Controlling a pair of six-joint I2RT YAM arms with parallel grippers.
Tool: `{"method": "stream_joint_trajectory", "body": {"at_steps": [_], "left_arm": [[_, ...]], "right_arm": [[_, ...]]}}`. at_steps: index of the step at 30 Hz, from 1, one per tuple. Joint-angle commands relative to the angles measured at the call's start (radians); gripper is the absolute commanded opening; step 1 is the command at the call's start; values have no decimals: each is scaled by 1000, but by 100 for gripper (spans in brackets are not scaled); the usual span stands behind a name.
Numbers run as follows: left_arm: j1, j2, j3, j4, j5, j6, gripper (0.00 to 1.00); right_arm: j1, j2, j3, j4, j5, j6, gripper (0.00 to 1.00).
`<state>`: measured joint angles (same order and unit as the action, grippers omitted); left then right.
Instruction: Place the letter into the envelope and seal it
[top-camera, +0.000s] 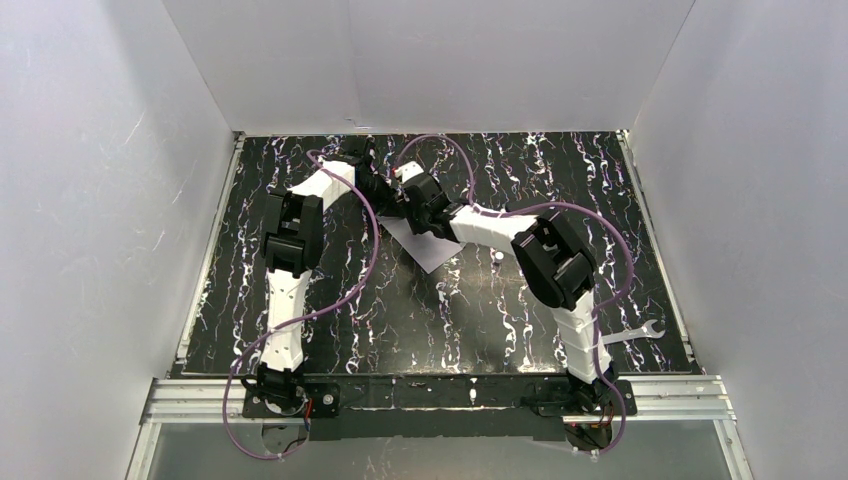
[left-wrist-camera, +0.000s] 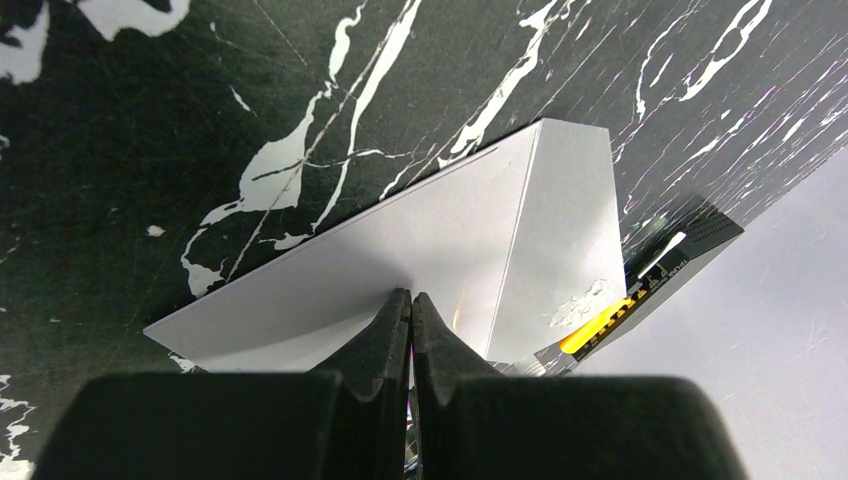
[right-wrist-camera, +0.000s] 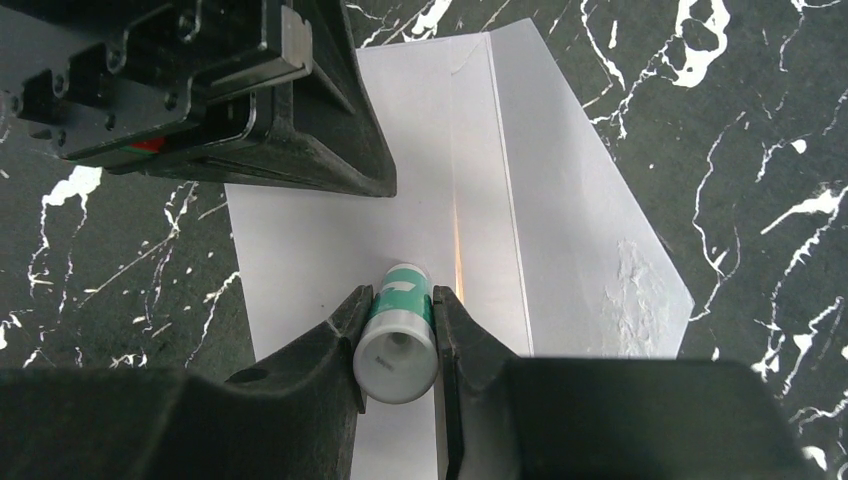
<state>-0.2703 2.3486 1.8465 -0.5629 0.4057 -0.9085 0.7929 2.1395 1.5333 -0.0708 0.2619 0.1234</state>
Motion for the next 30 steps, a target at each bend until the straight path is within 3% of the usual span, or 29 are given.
{"method": "stream_joint_trajectory", "body": {"at_steps": [1,6,15,24,30], "left_arm": [[-3,74,-13,-52,-88,33,0],[-4,73,-18,-51,-84,38,0],[-3,81,-14,-48,-83,34,0],[-4,59,-19,-37,-43,33,0],[-3,-10,-5,79,109,90,0]], "right_arm": [[-21,25,-66,19,-129,25,1],[-28,28,-74,-11,-93,41,1],[-35,-85,-76,-263,-72,29,1],[-77,-156,-101,-243,-182,38,1],[-172,-265,-55,-150,-435,191,1]]}}
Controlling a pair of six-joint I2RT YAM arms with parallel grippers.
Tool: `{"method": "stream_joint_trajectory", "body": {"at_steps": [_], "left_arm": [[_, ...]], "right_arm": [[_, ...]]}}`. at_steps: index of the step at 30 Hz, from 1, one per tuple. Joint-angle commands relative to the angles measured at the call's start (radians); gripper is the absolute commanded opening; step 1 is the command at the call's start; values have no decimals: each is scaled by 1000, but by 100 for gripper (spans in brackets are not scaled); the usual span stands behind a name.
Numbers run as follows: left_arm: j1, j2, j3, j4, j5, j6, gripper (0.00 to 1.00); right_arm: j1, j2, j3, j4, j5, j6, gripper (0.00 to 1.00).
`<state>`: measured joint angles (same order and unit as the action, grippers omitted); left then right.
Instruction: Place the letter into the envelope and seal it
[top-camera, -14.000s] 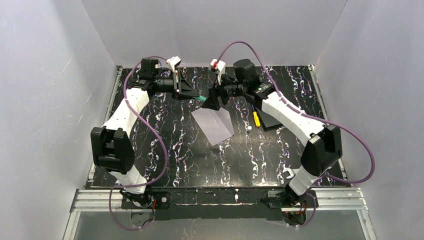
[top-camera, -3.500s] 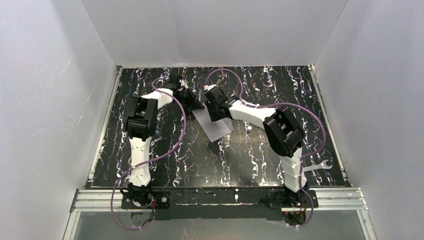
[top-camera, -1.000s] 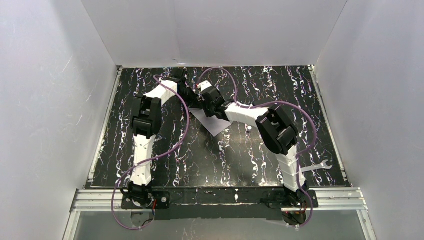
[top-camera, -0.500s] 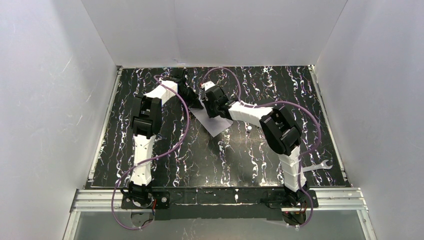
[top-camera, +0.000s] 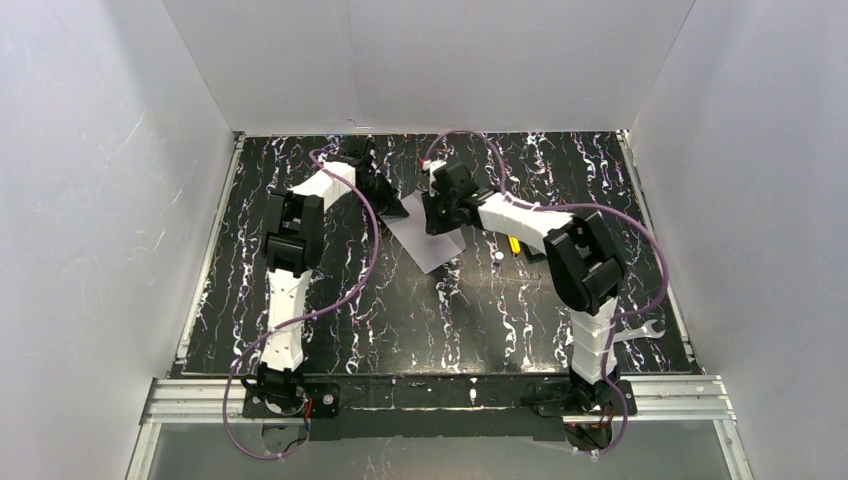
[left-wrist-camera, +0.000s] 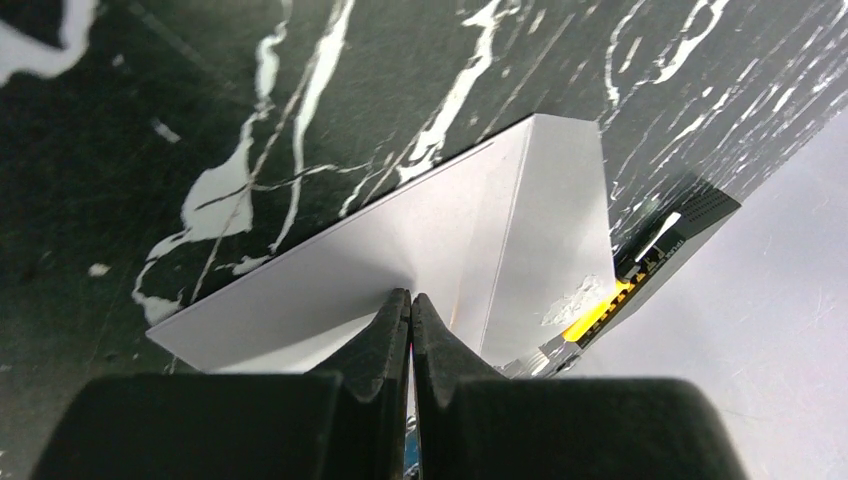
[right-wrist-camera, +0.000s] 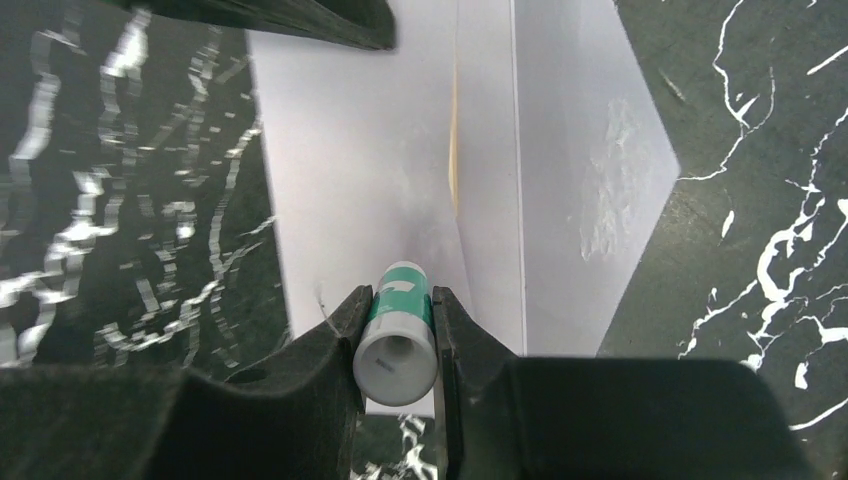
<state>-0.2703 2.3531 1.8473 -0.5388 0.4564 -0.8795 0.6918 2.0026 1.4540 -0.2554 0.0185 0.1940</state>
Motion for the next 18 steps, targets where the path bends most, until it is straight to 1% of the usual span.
{"method": "stream_joint_trajectory", "body": {"at_steps": [1,4,9,12,16,18], "left_arm": [[-3,-32,-8,72,79,70,3],[-2,-87,-12,85,125,101,13],[-4,-204,-92,104,136,140,30],[-3,-288,-167,124,129,166,41],[-3,-418,-268,124,84,220,59],[-3,-489,-329,127,42,245,65]], "right_arm": [[-96,-160,-5,76,-246,170,1],[-190,-250,-107,167,-374,299,1],[-307,-406,-298,206,-460,471,1],[-335,-501,-401,214,-447,566,1],[-354,-614,-512,180,-383,653,1],[-366,-653,-574,185,-369,693,1]]}}
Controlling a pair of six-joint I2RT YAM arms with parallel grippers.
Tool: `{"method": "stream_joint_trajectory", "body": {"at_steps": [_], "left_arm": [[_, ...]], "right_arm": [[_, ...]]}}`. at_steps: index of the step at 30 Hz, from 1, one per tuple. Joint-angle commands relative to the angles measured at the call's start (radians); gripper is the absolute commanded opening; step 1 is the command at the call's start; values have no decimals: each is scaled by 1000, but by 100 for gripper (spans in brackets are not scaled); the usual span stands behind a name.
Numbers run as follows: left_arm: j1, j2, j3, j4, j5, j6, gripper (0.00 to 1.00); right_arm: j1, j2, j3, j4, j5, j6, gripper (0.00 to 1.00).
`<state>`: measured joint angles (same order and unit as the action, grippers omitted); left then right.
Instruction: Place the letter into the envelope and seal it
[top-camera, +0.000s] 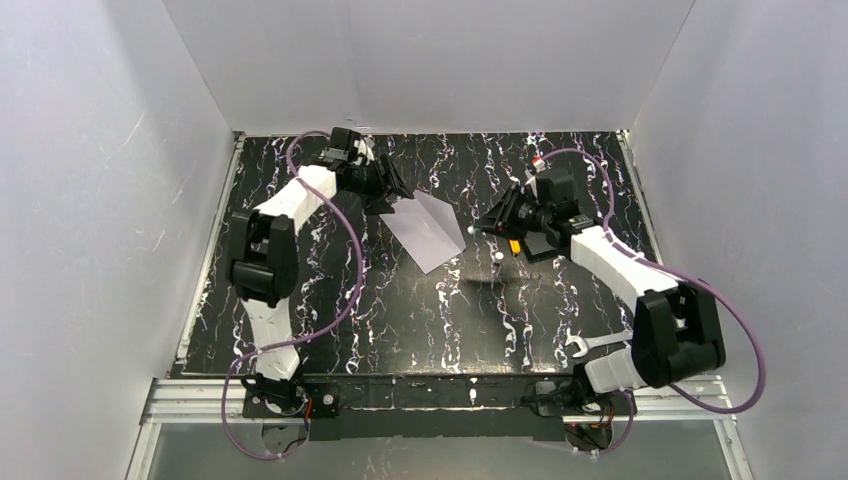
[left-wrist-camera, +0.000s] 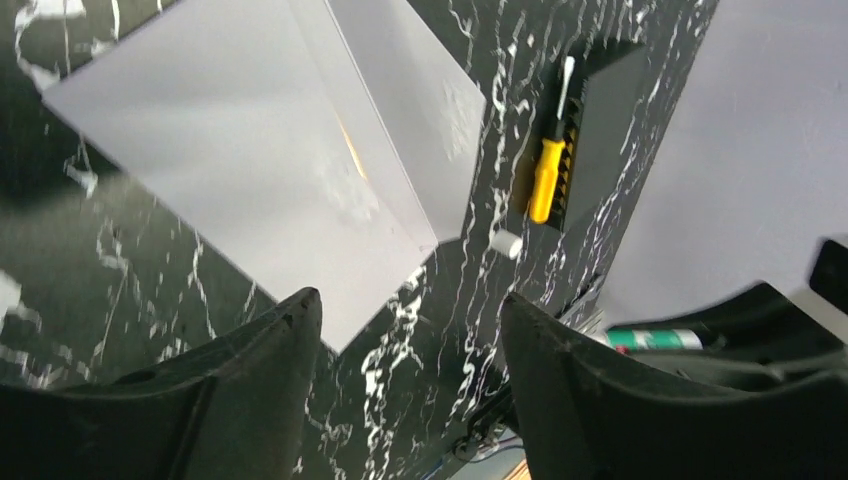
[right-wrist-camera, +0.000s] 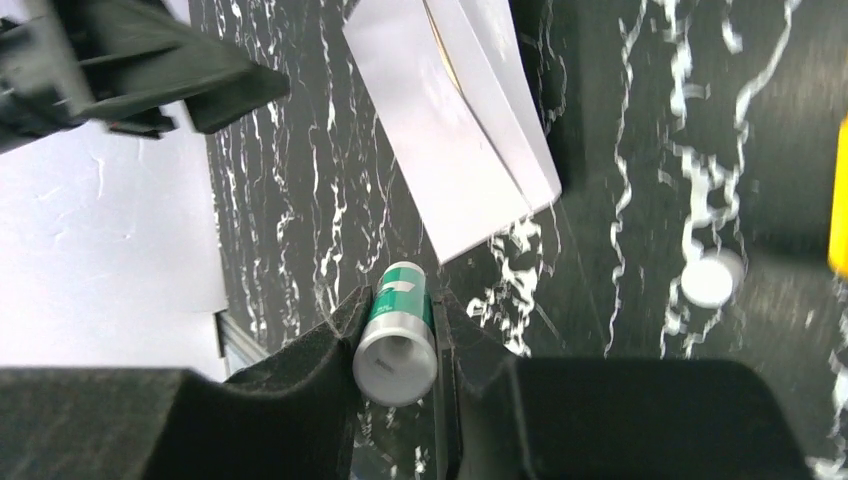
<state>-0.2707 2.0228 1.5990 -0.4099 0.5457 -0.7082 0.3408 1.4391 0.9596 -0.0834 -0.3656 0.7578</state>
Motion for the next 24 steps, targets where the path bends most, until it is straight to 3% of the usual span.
{"method": "stream_joint_trajectory", "body": {"at_steps": [1,4,8,13,24], "left_arm": [[-4,-192,-111,-7,-79,80,67],[-3,-298,-205,-19,-181,114,76],[-3,-411,-287,-57,-336,178,98],[7,-491,-359,-97,-397,220,98],[18,-462,-423,-23,-174,168,95]], "right_arm": [[-21,-107,-108,29,8,151,1],[-27,-144,-195,131,-21,231,1],[-31,-155,-246,145,-42,263,1],[-32,-185,-276,116,-30,267,1],[-110,-172,-440,148,-39,404,4]]}}
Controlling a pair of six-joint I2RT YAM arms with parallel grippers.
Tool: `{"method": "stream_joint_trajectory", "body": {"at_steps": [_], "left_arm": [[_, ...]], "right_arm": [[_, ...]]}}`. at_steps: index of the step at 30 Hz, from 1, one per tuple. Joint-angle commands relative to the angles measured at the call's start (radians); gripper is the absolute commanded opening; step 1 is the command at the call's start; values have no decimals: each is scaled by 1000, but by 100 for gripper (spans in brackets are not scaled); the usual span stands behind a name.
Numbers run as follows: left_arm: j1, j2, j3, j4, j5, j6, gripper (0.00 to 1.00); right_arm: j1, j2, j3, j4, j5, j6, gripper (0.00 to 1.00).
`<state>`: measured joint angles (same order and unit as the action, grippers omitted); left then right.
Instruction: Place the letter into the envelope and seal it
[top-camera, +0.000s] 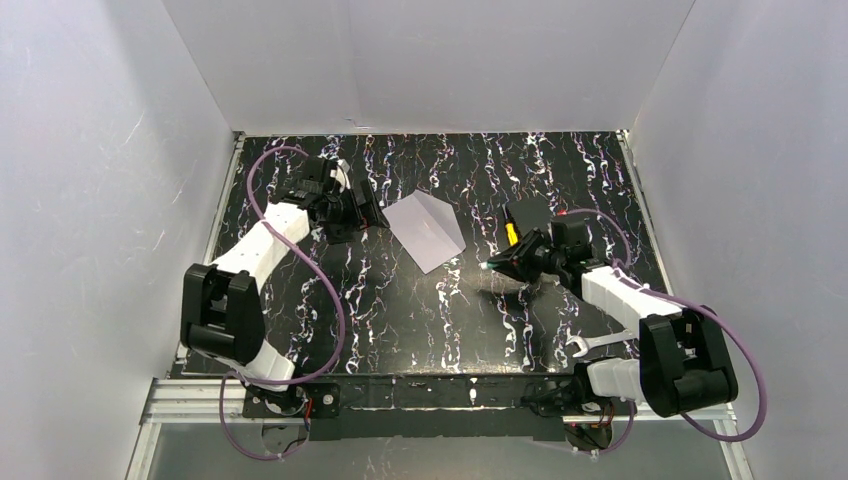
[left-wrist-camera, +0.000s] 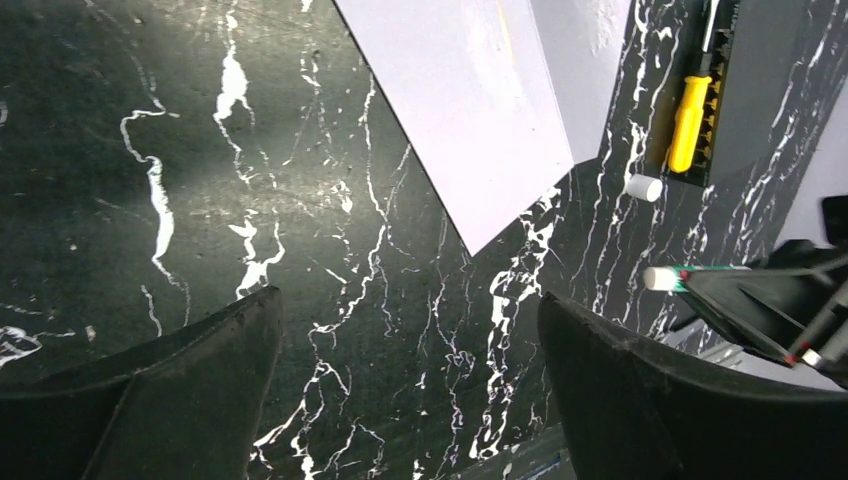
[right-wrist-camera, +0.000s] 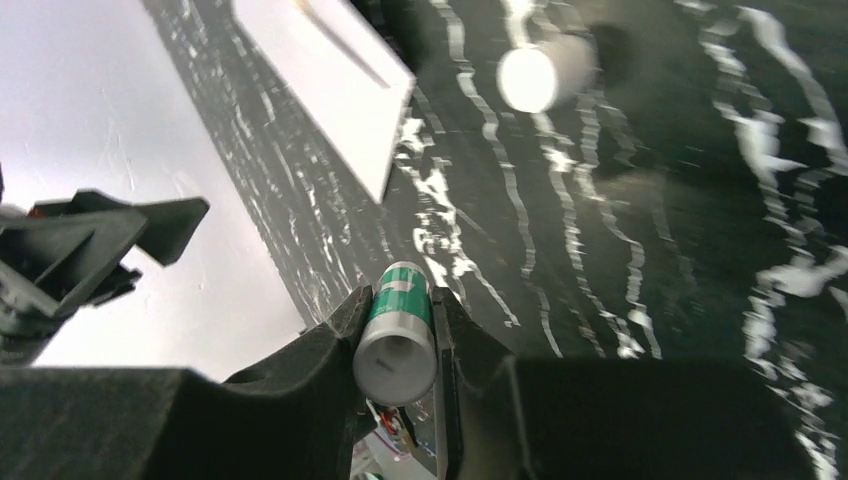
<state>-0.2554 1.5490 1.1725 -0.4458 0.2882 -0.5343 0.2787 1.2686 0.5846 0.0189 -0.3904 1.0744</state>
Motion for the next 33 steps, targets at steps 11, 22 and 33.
{"method": "stream_joint_trajectory", "body": {"at_steps": [11,22,33], "left_arm": [[3,131,93,-8,134,-26,90],[2,242,218,-20,177,-2,91],[4,380,350,7,349,-40,33]], "right_arm": [[-173,114,-145,169,-26,82,25],[-212,79,-50,-4,2,3,67],[-134,176,277,37,10,-194,35]]}}
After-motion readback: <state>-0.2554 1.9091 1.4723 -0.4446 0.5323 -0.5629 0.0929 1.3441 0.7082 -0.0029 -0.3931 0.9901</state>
